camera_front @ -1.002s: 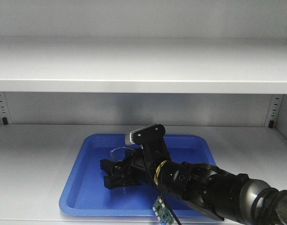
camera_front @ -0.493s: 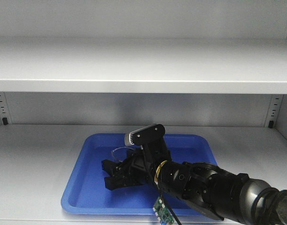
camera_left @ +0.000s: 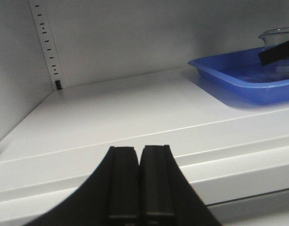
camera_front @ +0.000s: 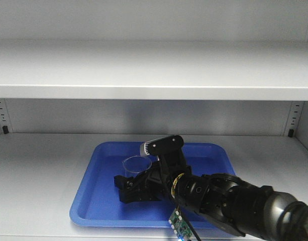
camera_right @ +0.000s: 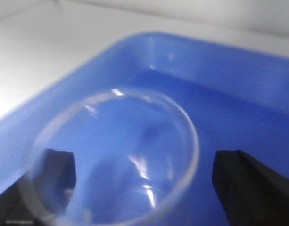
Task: Pick beaker and place in left cabinet
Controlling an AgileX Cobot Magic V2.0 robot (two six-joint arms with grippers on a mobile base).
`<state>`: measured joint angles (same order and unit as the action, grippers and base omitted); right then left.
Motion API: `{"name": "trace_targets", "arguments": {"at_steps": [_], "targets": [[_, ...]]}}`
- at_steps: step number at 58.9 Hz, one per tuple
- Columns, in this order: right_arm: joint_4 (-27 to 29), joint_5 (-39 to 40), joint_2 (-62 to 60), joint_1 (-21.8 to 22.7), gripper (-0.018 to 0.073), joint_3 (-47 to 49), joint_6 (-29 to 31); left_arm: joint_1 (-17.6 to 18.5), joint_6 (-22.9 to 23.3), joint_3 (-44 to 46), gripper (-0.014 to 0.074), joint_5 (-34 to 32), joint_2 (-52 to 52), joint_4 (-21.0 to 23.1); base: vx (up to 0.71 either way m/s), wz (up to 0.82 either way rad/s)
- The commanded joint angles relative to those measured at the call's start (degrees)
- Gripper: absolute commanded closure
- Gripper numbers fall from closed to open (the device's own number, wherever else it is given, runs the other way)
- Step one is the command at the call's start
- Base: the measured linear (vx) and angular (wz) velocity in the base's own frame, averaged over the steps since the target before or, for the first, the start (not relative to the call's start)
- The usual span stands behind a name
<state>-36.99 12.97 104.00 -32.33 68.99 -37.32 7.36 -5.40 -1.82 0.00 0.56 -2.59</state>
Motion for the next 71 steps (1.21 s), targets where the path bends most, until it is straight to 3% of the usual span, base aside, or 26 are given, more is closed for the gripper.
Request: {"name": "trace_targets", "arguments": {"at_steps": [1, 29, 54, 71], "targets": [[-2.2, 4.9, -5.7, 0.2, -0.0083, 0.9, 0.1, 0.0, 0.2, -0.9, 0.0595, -4.3, 1.1, 0.2, 0.00, 0.00], [-3.8, 5.0, -14.7, 0.2, -0.0045, -4.0, 0.1, 0.0, 0.2, -0.9, 0.0595, -4.3, 1.1, 0.2, 0.00, 0.00], [-3.8, 4.7, -25.2, 0.2, 0.0147, -14.0, 0.0, 0.0, 0.2, -0.9, 0.0595, -4.3, 1.1, 0.2, 0.00, 0.00], [-3.8, 2.8, -27.1, 0.2, 0.0249, -15.8, 0.0, 0.0, 0.2, -0.9, 0.0595, -4.3, 1.1, 0.2, 0.00, 0.00]]}}
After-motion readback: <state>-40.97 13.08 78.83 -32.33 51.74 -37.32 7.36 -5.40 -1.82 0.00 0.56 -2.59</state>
